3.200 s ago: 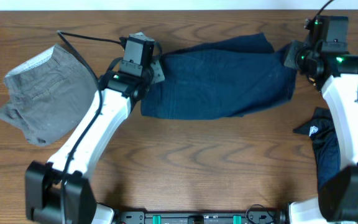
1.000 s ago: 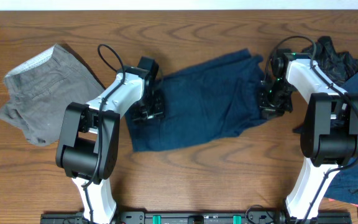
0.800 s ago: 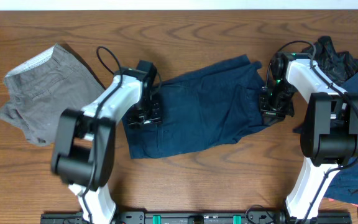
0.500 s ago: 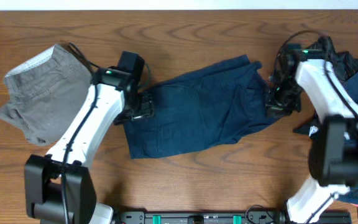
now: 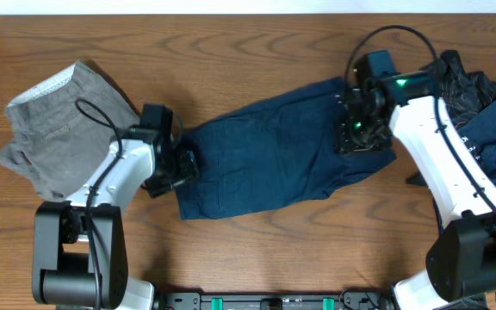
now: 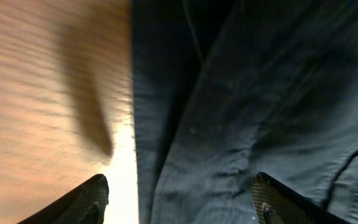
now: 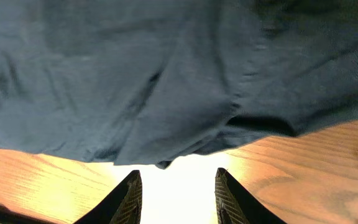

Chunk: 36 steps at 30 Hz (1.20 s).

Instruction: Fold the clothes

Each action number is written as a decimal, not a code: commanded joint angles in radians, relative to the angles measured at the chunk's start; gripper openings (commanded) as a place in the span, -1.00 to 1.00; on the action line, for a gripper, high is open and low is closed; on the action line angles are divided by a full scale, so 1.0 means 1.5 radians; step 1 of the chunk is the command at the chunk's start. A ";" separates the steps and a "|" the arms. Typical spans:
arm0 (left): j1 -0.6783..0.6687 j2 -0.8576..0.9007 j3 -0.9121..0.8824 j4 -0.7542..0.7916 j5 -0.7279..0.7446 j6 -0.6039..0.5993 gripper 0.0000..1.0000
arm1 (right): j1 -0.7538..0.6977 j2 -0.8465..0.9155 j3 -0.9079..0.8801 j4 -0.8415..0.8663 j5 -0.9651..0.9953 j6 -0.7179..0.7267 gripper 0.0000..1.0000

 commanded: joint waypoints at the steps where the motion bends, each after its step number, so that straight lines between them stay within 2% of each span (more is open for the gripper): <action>1: 0.002 0.005 -0.050 0.045 0.051 0.028 0.50 | 0.020 0.003 0.002 0.005 -0.005 0.001 -0.26; 4: 0.002 0.005 -0.084 0.082 0.052 0.028 0.50 | 0.028 0.003 0.002 0.005 -0.005 0.006 -0.26; 6: 0.002 0.005 -0.099 0.099 0.053 0.028 0.32 | 0.032 0.003 0.002 0.007 -0.005 0.006 -0.24; 9: 0.002 0.005 -0.101 0.100 0.052 0.032 -0.12 | 0.033 0.003 0.002 0.012 -0.006 0.006 -0.18; 10: 0.002 0.004 -0.099 0.099 0.052 0.037 -0.42 | 0.033 0.003 0.002 0.013 -0.006 0.006 -0.18; 12: 0.002 0.002 -0.090 0.092 0.052 0.041 -0.83 | 0.036 0.003 0.002 0.016 -0.013 0.005 -0.21; 13: 0.002 0.002 -0.083 0.083 0.052 0.041 -0.88 | 0.039 0.004 0.001 0.018 -0.020 0.005 -0.24; 22: 0.002 -0.082 0.035 -0.115 0.052 0.053 -0.88 | 0.104 0.021 -0.070 0.108 -0.061 0.005 -0.53; 26: 0.002 -0.151 0.100 -0.199 0.052 0.054 -0.88 | 0.149 0.029 -0.139 0.200 -0.089 0.005 -0.63; 30: 0.001 -0.211 0.139 -0.224 0.060 0.053 -0.88 | 0.203 0.038 -0.208 0.327 -0.144 0.005 -0.62; 36: 0.001 -0.289 0.163 -0.223 0.161 0.050 -0.88 | 0.306 0.090 -0.255 0.481 -0.160 0.033 -0.60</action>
